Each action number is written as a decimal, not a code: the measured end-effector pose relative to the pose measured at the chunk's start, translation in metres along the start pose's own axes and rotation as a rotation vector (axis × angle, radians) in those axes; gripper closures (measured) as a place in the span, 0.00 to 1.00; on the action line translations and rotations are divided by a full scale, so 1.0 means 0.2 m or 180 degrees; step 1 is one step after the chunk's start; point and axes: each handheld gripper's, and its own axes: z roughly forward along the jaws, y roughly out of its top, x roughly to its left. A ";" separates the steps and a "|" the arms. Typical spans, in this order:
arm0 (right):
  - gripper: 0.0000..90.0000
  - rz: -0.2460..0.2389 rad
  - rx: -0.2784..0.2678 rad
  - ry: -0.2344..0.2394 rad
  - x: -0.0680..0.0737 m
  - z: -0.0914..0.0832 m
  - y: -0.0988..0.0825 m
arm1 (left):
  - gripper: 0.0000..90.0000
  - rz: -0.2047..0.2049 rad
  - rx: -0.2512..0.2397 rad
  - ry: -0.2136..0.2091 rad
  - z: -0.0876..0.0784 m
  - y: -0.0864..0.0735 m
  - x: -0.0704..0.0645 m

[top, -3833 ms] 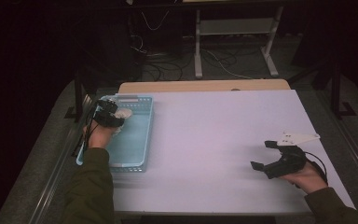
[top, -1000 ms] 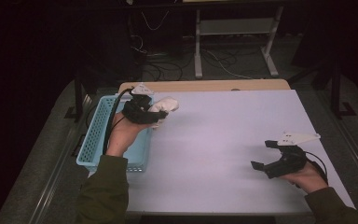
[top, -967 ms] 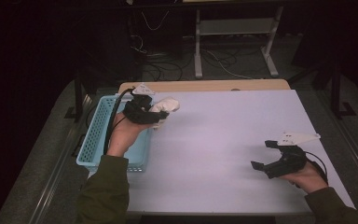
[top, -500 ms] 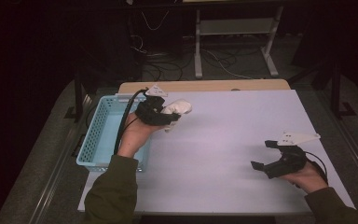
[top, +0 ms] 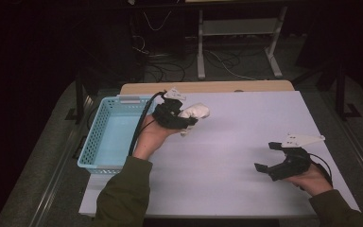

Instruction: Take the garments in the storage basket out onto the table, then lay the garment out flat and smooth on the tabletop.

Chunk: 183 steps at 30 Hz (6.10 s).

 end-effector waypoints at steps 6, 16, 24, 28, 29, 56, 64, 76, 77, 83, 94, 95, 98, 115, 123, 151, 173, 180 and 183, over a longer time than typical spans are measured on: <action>0.00 0.0003 -0.0002 0.0008 0.00 0.00 0.00 | 0.68 0.0025 0.0005 -0.0077 0.07 0.02 -0.03; 0.00 0.0008 -0.0014 0.0013 0.00 0.00 0.00 | 0.67 0.0093 0.0046 -0.0159 0.18 0.05 -0.10; 0.00 0.0007 -0.0013 0.0015 0.00 0.00 0.00 | 0.67 0.0156 0.0092 -0.0214 0.26 0.06 -0.15; 0.00 0.0003 -0.0013 0.0015 0.00 0.00 0.00 | 0.67 0.0171 0.0108 -0.0221 0.31 0.05 -0.18; 0.00 0.0003 -0.0012 0.0015 0.00 0.00 0.00 | 0.67 0.0177 0.0121 -0.0223 0.32 0.04 -0.18; 0.00 -0.0010 -0.0003 0.0016 0.00 0.00 0.00 | 0.64 0.0382 0.0419 -0.0304 0.63 -0.07 -0.35; 0.00 -0.0009 -0.0003 0.0015 0.00 0.00 0.00 | 0.63 0.0418 0.0435 -0.0301 0.69 -0.10 -0.39; 0.00 -0.0003 -0.0008 0.0019 0.00 0.00 0.00 | 0.52 0.0550 0.0535 -0.0318 0.75 -0.14 -0.45; 0.00 -0.0003 -0.0008 0.0019 0.00 0.00 0.00 | 0.51 0.0550 0.0535 -0.0318 0.75 -0.14 -0.45; 0.00 -0.0021 -0.0017 0.0016 0.01 -0.01 0.00 | 0.40 0.0507 0.0479 -0.0354 0.75 -0.14 -0.47; 0.00 -0.0007 0.0004 0.0024 0.01 0.00 0.00 | 0.17 0.0390 0.0328 -0.0494 0.75 -0.14 -0.48; 0.00 -0.0005 0.0005 0.0024 0.01 0.00 0.00 | 0.16 0.0374 0.0322 -0.0504 0.75 -0.14 -0.48; 0.00 0.0001 0.0001 0.0029 0.00 0.00 0.00 | 0.14 0.0361 0.0294 -0.0519 0.74 -0.13 -0.48; 0.00 0.0026 0.0001 0.0038 -0.01 0.00 0.00 | 0.00 0.0326 0.0151 -0.0698 0.64 -0.12 -0.44; 0.00 0.0038 -0.0004 0.0032 -0.02 0.00 0.00 | 0.00 0.0297 0.0120 -0.0681 0.56 -0.14 -0.39; 0.00 0.0044 -0.0013 0.0034 -0.01 -0.01 -0.01 | 0.00 0.0249 -0.0022 -0.0407 0.27 -0.30 -0.29; 0.00 0.0031 0.0025 0.0031 -0.01 -0.01 -0.01 | 0.00 0.0156 0.0012 -0.0318 0.18 -0.53 -0.34; 0.00 0.0052 0.0023 0.0026 -0.02 0.01 0.00 | 0.00 0.0128 0.0025 -0.0288 0.14 -0.59 -0.35; 0.00 0.0050 0.0035 0.0029 -0.01 0.02 0.01 | 0.00 0.0117 0.0034 -0.0279 0.13 -0.62 -0.35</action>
